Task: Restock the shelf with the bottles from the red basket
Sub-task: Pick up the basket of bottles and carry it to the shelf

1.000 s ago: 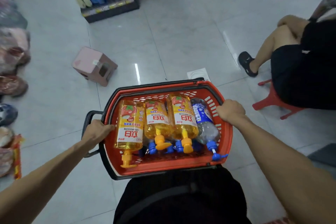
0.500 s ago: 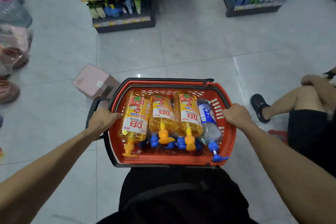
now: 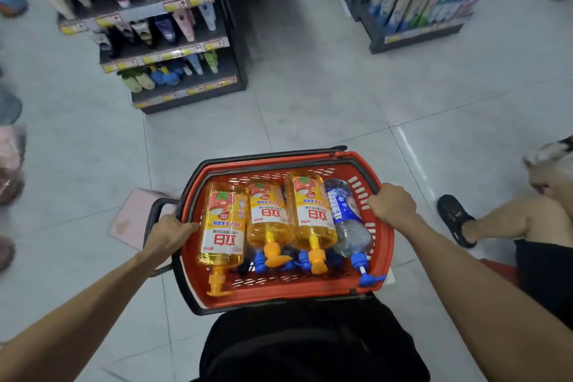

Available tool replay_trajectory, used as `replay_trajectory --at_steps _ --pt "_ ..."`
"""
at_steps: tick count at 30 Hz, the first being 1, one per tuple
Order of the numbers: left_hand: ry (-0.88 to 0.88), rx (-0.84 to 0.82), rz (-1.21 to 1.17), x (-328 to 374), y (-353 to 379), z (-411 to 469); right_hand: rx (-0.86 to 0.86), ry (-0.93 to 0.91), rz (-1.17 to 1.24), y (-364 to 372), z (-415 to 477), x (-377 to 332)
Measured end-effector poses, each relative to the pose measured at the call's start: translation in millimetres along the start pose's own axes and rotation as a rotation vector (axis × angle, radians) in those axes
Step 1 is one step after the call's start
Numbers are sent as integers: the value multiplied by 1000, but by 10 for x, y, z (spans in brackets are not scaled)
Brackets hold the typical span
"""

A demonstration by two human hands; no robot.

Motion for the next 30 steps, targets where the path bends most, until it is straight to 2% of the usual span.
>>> replay_trajectory --at_steps 8,14,22,30 --pt "-72 15 4 1540 -525 1044 -36 -9 -28 -1020 1605 -968" --pt "-45 34 -28 2573 -908 1729 -57 6 -11 -1733 2417 -1499" --pt "-1 19 -56 3630 -1325 3193 65 14 -51 -2566 3638 -2512" --pt "25 -38 -92 4869 -2004 4637 83 48 -49 -3438 4750 -3521"
Point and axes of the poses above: each hand's wrist, its own z-axis towards the middle knuckle, its own y-axis out of the palm, x = y × z, the point moved 9 cm from there along z, towards the middle knuckle, and after that the axes turned 1 degree about -x, right-handed, at the moved point
